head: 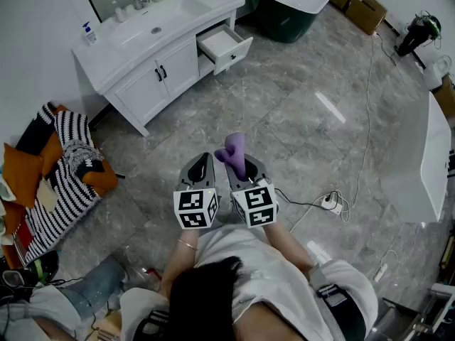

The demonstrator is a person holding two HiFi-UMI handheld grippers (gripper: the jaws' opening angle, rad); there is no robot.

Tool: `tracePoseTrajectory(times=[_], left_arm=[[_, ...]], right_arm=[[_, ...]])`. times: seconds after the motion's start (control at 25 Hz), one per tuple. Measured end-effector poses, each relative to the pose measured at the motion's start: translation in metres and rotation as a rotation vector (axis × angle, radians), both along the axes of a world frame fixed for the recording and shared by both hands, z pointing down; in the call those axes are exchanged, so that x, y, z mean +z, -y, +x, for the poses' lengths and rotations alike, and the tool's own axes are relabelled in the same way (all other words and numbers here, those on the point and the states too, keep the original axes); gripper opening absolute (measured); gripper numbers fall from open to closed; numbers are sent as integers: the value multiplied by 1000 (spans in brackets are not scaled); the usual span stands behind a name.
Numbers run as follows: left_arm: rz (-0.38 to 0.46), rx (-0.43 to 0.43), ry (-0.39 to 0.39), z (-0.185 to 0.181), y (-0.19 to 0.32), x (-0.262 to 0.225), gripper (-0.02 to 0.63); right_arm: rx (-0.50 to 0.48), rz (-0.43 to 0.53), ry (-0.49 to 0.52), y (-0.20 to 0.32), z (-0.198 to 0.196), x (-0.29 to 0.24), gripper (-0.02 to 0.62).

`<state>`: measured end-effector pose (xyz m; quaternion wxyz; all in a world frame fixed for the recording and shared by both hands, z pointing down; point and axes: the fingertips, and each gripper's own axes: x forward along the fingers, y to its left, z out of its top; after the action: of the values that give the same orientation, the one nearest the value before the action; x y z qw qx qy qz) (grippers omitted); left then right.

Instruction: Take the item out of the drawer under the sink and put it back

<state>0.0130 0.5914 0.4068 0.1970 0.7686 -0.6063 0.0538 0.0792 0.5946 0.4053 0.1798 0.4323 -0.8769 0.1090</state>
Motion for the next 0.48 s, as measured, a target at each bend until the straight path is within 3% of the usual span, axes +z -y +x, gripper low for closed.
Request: tracePoseTrajectory(times=[0.48], left_arm=[[-14,10,-28,-14,13,-2,3]], right_arm=[[1,-17,44,13,-16,-6,109]])
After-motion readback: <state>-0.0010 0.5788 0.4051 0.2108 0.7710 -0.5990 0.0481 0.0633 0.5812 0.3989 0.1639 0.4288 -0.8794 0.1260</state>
